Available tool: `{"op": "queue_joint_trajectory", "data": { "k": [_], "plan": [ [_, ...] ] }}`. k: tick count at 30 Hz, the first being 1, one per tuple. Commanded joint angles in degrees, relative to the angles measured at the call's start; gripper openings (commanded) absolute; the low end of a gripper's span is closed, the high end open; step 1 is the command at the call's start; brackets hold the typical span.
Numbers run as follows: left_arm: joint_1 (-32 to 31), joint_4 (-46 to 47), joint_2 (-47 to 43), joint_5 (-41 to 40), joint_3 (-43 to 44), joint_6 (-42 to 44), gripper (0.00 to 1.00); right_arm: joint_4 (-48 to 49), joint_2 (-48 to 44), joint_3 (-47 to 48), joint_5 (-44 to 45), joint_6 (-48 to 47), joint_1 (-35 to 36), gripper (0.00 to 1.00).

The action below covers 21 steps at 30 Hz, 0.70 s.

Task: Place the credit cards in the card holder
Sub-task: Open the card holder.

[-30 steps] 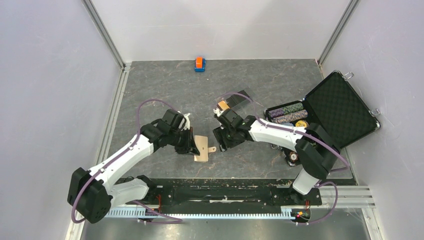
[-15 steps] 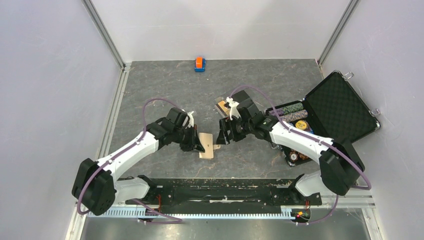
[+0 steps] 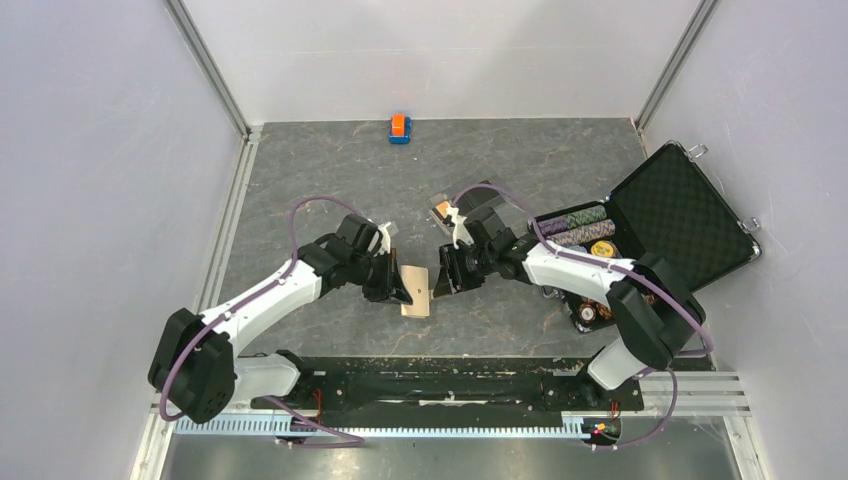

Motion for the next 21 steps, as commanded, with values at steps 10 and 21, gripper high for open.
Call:
{"op": "queue_joint_trajectory", "data": {
  "k": [10, 21],
  "plan": [
    [-0.1, 1.4, -1.8, 2.9, 2.0, 0.5, 0.02, 9.2, 2.8, -0.5, -6.1, 3.0, 0.3, 0.13],
    [-0.1, -3.9, -7.3, -6.2, 2.9, 4.2, 0.99, 9.1, -4.5, 1.9, -7.0, -1.4, 0.5, 0.00]
  ]
}}
